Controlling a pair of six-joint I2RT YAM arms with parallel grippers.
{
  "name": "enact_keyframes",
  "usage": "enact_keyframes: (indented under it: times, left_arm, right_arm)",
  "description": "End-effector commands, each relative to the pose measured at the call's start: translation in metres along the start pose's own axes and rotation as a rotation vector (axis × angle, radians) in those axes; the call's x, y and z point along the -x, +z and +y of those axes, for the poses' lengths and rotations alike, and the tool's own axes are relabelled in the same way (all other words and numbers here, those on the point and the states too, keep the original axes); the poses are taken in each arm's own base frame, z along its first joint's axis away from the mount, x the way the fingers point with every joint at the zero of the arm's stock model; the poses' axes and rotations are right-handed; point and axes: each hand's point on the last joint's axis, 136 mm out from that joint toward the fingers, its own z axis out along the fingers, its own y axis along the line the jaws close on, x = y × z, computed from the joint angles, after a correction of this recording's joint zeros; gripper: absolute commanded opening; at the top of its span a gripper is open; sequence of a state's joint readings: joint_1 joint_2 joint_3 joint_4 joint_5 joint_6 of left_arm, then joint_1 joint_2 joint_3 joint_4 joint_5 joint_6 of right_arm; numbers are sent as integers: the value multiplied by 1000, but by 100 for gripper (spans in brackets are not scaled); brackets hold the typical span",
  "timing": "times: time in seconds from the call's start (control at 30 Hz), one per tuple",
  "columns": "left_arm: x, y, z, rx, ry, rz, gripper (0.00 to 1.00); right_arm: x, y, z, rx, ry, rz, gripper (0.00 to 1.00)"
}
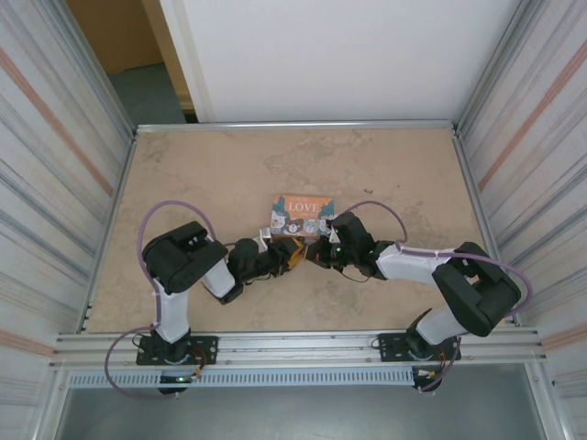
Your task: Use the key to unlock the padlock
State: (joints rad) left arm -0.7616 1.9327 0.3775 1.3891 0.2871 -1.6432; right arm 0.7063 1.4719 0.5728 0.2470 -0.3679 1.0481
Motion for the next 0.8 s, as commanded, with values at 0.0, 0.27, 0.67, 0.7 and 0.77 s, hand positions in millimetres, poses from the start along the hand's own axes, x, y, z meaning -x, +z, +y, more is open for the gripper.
enact_keyframes:
  times: [0.0, 0.27, 0.67, 0.7, 0.77]
  left_arm:
    - [2, 3, -8, -31, -2, -16, 29]
    - [3, 3, -13, -46, 6, -24, 15]
    - [2, 0, -23, -59, 12, -27, 0]
    - [2, -1, -24, -56, 12, -27, 0]
    - [0, -1, -25, -44, 16, -22, 0]
  right_arm:
    - [10, -6, 30, 89, -3, -24, 0]
    - [9, -8, 31, 104, 10, -24, 5]
    - [12, -51, 1, -34, -107, -113, 37]
    - [14, -59, 0, -50, -144, -136, 41]
    - [17, -72, 3, -67, -221, -176, 48]
